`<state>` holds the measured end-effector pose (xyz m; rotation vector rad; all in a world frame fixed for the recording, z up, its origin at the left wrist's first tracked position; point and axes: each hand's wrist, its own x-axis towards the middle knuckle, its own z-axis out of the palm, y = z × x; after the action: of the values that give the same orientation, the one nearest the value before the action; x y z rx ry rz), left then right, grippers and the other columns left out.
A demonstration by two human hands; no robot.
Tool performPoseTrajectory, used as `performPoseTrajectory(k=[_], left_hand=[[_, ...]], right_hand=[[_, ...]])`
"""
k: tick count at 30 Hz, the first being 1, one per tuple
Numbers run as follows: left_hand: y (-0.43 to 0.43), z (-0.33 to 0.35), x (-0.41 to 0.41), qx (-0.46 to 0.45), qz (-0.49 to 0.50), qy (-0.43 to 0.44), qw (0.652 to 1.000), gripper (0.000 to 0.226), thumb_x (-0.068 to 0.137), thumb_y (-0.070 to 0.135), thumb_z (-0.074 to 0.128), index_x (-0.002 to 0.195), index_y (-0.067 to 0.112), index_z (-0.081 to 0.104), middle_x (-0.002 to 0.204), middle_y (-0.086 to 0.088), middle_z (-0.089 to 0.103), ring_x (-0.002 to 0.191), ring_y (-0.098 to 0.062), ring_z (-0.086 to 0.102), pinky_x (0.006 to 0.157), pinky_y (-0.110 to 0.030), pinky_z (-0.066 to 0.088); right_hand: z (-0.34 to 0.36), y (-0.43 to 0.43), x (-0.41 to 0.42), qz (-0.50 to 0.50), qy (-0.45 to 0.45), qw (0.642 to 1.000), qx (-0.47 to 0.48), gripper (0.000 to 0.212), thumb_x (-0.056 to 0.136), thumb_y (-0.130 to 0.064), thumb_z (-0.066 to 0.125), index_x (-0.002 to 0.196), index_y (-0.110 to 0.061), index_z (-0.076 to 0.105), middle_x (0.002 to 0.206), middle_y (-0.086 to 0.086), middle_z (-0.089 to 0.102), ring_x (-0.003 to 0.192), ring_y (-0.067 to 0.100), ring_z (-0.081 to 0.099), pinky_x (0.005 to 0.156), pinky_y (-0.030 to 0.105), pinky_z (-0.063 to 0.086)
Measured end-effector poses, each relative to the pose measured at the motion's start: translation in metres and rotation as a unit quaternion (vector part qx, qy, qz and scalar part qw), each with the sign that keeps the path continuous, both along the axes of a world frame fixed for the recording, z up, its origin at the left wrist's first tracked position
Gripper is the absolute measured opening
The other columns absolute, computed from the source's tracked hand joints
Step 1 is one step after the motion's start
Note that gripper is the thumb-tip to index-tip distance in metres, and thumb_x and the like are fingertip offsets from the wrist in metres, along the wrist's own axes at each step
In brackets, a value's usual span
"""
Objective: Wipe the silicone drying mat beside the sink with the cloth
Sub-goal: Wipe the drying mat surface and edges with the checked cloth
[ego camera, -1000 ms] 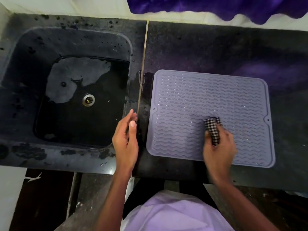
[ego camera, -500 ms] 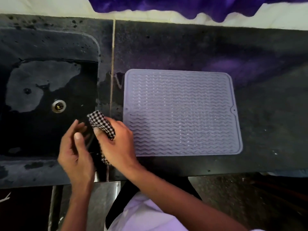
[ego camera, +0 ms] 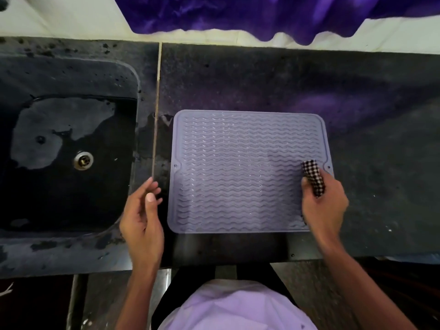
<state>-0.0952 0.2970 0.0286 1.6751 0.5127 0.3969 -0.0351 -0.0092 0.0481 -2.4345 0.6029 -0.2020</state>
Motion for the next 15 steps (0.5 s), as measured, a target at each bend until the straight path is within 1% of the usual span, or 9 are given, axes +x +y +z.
performPoseTrajectory(k=[2,5,7,8,10,11,12,14,15], left_hand=[[-0.006,-0.002,0.000,0.003,-0.002,0.009,1.000,0.035,0.103,0.029,0.049,0.132,0.013,0.061,0.123,-0.011,0.067,0.113,-0.025,0.066,0.096,-0.046,0.055],[-0.012,-0.007,0.000,0.026,-0.014,0.024,0.999,0.033,0.103,0.035,0.050,0.130,0.023,0.063,0.124,-0.004,0.068,0.114,-0.023,0.067,0.097,-0.053,0.054],[-0.014,-0.008,0.000,0.039,-0.016,0.028,0.999,0.031,0.103,0.035,0.051,0.129,0.025,0.064,0.125,-0.001,0.068,0.114,-0.024,0.067,0.097,-0.057,0.053],[-0.016,-0.007,0.000,0.041,-0.012,0.025,0.999,0.031,0.103,0.034,0.050,0.129,0.024,0.064,0.125,0.000,0.067,0.114,-0.024,0.067,0.097,-0.057,0.053],[-0.019,-0.004,0.002,0.043,0.011,0.006,0.999,0.029,0.104,0.031,0.049,0.128,0.025,0.064,0.125,-0.003,0.067,0.113,-0.024,0.067,0.096,-0.058,0.053],[-0.020,-0.001,0.003,0.046,0.029,-0.009,0.999,0.028,0.104,0.029,0.049,0.128,0.026,0.063,0.124,-0.006,0.067,0.112,-0.025,0.067,0.095,-0.058,0.053],[-0.020,0.003,0.004,0.050,0.050,-0.022,0.997,0.027,0.105,0.027,0.048,0.127,0.025,0.063,0.123,-0.009,0.067,0.111,-0.026,0.067,0.094,-0.057,0.054],[-0.017,0.012,0.004,0.062,0.094,-0.040,0.993,0.027,0.106,0.019,0.046,0.128,0.016,0.061,0.122,-0.015,0.066,0.108,-0.028,0.067,0.094,-0.054,0.054],[-0.014,0.018,0.004,0.066,0.109,-0.046,0.991,0.027,0.107,0.015,0.045,0.128,0.009,0.060,0.121,-0.017,0.066,0.107,-0.028,0.067,0.093,-0.051,0.055]], right_hand=[[-0.015,0.019,-0.006,0.013,0.022,1.000,0.017,0.036,0.089,-0.015,0.066,0.124,-0.008,0.062,0.110,0.011,0.064,0.102,0.026,0.059,0.080,0.020,0.038],[-0.026,0.071,-0.015,0.015,-0.005,0.999,0.030,0.044,0.084,-0.007,0.068,0.127,-0.006,0.061,0.114,0.012,0.061,0.097,0.015,0.052,0.085,0.011,0.030],[-0.029,0.110,-0.020,0.031,-0.010,0.998,0.056,0.047,0.081,-0.007,0.070,0.127,-0.009,0.061,0.114,0.008,0.061,0.096,0.010,0.051,0.086,0.007,0.034],[-0.030,0.130,-0.022,0.046,-0.010,0.996,0.074,0.047,0.081,-0.009,0.070,0.127,-0.011,0.061,0.114,0.005,0.060,0.095,0.008,0.051,0.087,0.008,0.040],[-0.031,0.169,-0.025,0.092,0.000,0.989,0.117,0.046,0.082,-0.014,0.067,0.128,-0.016,0.061,0.113,0.001,0.060,0.095,0.008,0.054,0.088,0.017,0.047],[-0.030,0.187,-0.026,0.125,0.009,0.982,0.143,0.046,0.082,-0.016,0.066,0.128,-0.017,0.061,0.113,0.002,0.060,0.096,0.012,0.056,0.090,0.021,0.045],[-0.027,0.204,-0.024,0.157,0.020,0.972,0.173,0.044,0.082,-0.016,0.065,0.126,-0.017,0.063,0.111,0.003,0.061,0.098,0.015,0.058,0.091,0.020,0.043],[-0.017,0.228,-0.017,0.200,0.050,0.947,0.247,0.037,0.084,-0.019,0.064,0.121,-0.019,0.066,0.106,0.004,0.064,0.096,0.017,0.059,0.092,0.021,0.044],[-0.010,0.235,-0.012,0.209,0.060,0.936,0.276,0.032,0.086,-0.023,0.064,0.118,-0.020,0.066,0.103,0.003,0.065,0.094,0.016,0.059,0.092,0.026,0.046]])
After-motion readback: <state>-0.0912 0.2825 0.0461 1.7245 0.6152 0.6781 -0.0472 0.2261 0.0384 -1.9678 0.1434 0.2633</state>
